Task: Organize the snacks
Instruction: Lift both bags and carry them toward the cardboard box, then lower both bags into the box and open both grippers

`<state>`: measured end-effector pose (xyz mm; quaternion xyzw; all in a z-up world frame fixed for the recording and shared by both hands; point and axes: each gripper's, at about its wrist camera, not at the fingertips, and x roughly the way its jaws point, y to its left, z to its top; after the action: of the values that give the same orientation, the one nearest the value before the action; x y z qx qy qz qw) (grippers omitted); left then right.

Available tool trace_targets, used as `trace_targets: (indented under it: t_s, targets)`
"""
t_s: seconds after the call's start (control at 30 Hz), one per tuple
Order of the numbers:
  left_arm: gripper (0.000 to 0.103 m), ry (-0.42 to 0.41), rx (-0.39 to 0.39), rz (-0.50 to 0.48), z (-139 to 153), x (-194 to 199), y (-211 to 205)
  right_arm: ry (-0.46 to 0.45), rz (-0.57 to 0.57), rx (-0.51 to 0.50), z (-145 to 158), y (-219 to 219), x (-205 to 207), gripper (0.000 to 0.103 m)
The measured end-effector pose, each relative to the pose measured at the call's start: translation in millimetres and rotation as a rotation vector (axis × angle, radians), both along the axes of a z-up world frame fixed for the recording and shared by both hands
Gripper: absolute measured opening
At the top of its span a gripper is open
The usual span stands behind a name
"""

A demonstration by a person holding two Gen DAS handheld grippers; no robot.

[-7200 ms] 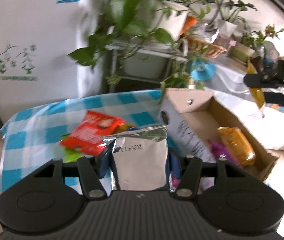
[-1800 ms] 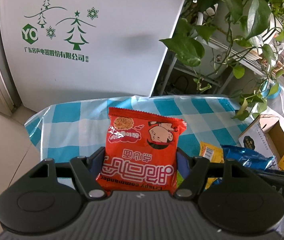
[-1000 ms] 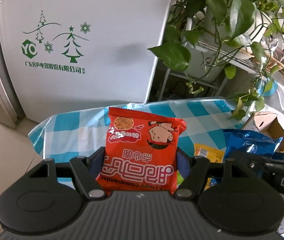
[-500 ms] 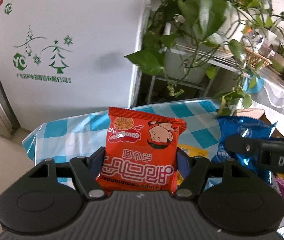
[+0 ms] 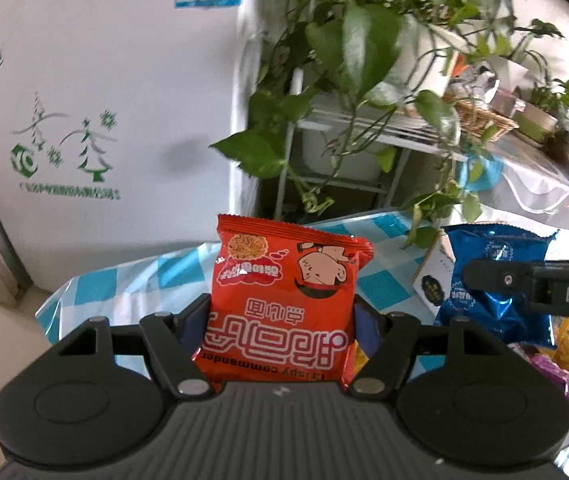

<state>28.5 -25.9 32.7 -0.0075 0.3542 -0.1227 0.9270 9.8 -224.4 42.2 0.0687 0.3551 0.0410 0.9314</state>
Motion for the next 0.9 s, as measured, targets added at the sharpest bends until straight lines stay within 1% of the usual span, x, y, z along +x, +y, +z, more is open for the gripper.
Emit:
trace_targets:
  t_s: [0.1, 0.33, 0.47, 0.67, 0.9]
  targets:
    - [0.071, -0.005, -0.028, 0.001, 2, -6, -4, -0.013, -0.010, -0.009, 4, -8, -3, 0.062]
    - [0.071, 0.023, -0.064, -0.018, -4, -20, -30, -0.032, -0.043, -0.006, 12, -33, -11, 0.062]
    - [0.071, 0.027, -0.094, -0.039, -1, -28, -50, -0.061, -0.061, 0.022, 18, -54, -17, 0.062]
    - [0.071, 0.029, -0.127, -0.107, 8, -38, -90, -0.091, -0.090, 0.073, 30, -93, -26, 0.062]
    - [0.071, 0.019, -0.135, -0.191, 18, -49, -135, -0.097, -0.158, 0.114, 33, -130, -33, 0.062]
